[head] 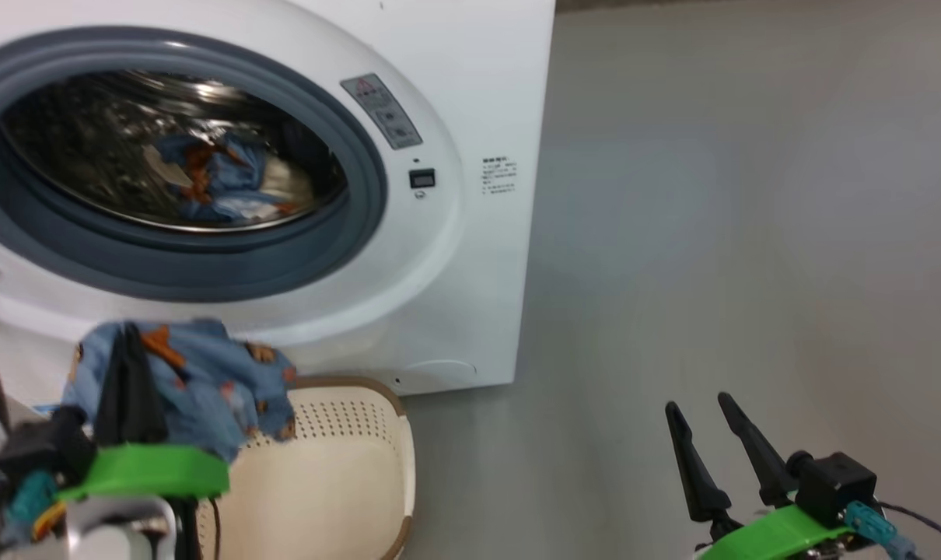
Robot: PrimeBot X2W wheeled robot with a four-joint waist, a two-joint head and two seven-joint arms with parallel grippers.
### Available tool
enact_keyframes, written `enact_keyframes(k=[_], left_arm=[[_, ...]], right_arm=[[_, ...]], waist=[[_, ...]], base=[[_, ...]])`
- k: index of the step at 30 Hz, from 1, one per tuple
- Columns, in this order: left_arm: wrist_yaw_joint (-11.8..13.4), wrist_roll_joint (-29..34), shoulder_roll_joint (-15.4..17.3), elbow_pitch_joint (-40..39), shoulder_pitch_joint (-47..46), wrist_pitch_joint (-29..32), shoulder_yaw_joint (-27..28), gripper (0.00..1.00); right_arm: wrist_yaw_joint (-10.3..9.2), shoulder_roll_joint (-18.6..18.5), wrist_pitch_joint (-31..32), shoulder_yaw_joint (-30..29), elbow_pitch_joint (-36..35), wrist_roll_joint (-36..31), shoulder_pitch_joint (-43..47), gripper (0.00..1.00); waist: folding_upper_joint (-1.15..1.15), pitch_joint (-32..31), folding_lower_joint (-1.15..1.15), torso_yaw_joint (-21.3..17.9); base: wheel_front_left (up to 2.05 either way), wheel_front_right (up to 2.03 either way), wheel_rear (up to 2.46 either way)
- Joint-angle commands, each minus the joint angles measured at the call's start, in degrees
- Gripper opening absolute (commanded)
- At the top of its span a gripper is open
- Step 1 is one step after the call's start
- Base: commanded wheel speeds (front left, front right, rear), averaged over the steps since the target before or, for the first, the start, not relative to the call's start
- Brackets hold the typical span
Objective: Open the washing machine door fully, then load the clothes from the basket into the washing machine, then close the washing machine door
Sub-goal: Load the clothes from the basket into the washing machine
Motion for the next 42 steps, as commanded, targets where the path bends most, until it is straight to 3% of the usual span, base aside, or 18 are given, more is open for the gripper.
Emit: enact_keyframes(k=[1, 23, 42], left_arm=[[-0.62, 0.98, 1.46, -0.40, -4.45, -0.37, 2.44, 0.00], [-3.50, 7.19, 11.13, 19.44, -35.23, -0.37, 11.58, 0.00], [-4.25, 10.93, 18.01, 27.24, -49.48, -0.37, 15.37, 0.00]], right_arm=[[0.17, -0.18, -0.27, 2.02, -1.40, 0.62, -2.47, 1.00], [0.17, -0.18, -0.27, 7.90, -2.26, 1.52, -11.01, 1.00], [0.17, -0.18, -0.27, 8.45, -3.46, -2.93, -11.69, 1.00]], waist=[[0.00, 4.17, -0.01, -3.09], [0.00, 21.15, -0.01, -12.09], [0.00, 31.32, -0.01, -13.47]], base=[[0.00, 0.00, 0.00], [0.00, 0.00, 0.00], [0.00, 0.00, 0.00]])
